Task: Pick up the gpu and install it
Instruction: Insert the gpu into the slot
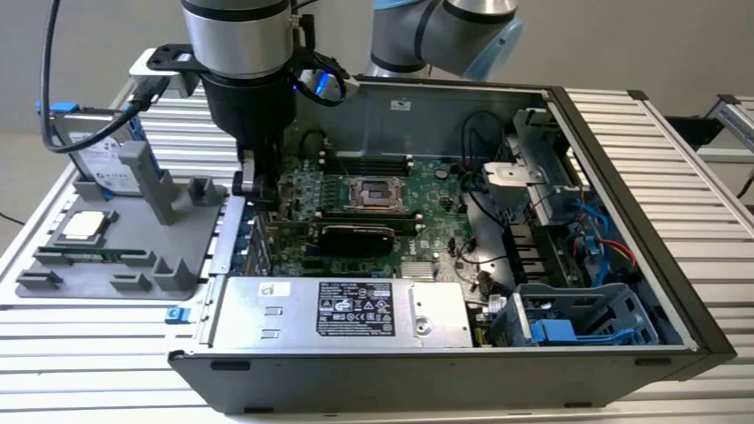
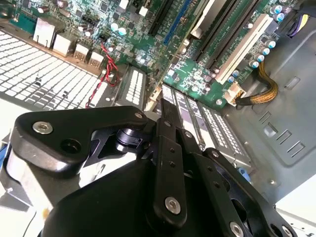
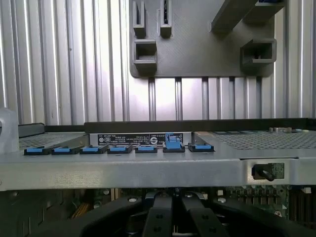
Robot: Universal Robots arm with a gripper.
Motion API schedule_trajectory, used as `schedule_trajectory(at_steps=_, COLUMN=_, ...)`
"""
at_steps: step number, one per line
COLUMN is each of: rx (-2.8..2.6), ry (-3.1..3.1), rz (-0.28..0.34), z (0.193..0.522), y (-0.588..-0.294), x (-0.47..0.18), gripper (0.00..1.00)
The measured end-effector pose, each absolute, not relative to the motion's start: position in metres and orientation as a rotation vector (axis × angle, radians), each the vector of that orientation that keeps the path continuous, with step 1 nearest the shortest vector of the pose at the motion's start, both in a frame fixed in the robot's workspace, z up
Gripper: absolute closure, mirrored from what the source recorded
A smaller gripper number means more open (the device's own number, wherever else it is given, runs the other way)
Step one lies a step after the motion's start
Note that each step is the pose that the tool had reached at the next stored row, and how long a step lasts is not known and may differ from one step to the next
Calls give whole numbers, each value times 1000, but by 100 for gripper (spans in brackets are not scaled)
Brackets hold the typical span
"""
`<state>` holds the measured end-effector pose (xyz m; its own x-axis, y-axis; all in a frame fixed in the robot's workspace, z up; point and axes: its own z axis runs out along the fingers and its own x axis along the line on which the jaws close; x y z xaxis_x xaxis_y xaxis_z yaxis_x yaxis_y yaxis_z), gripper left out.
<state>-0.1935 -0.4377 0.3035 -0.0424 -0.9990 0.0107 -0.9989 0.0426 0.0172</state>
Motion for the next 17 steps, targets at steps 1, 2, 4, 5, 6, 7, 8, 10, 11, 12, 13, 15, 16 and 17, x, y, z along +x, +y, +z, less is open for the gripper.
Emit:
schedule_trajectory(at_steps=1, rx=2160, ry=-2254, rz=-8, z=303, y=-438, x=-194, gripper=100)
schedule_trajectory(at_steps=2, rx=2160, ry=-2254, rz=-8, z=302, y=-438, x=-194, gripper=100)
schedule_trajectory(at_steps=4, rx=2160, ry=-2254, rz=-7, z=298, y=-438, x=-194, gripper=100)
schedule_trajectory(at_steps=5, rx=2160, ry=-2254, rz=-8, z=298, y=-438, x=-193, gripper=100)
schedule_trajectory(at_steps=6, rx=2160, ry=-2254, rz=-8, z=298, y=-437, x=-193, gripper=100)
schedule_trajectory(at_steps=7, rx=2160, ry=-2255, rz=-8, z=298, y=-437, x=-191, gripper=100)
schedule_trajectory(at_steps=8, rx=2160, ry=-2254, rz=-8, z=298, y=-437, x=-190, gripper=100)
schedule_trajectory(at_steps=10, rx=2160, ry=-2254, rz=-7, z=298, y=-437, x=-187, gripper=100)
schedule_trajectory(at_steps=11, rx=2160, ry=-2254, rz=-7, z=298, y=-436, x=-185, gripper=100)
schedule_trajectory(at_steps=12, rx=2160, ry=-2254, rz=-8, z=298, y=-436, x=-183, gripper=100)
schedule_trajectory(at_steps=13, rx=2160, ry=-2254, rz=-8, z=298, y=-436, x=-181, gripper=100)
schedule_trajectory(at_steps=15, rx=2160, ry=-2254, rz=-7, z=298, y=-436, x=-177, gripper=100)
schedule_trajectory(at_steps=16, rx=2160, ry=-2254, rz=-8, z=298, y=-435, x=-173, gripper=100)
schedule_trajectory(at_steps=17, rx=2160, ry=-2254, rz=-8, z=298, y=-435, x=-171, gripper=100)
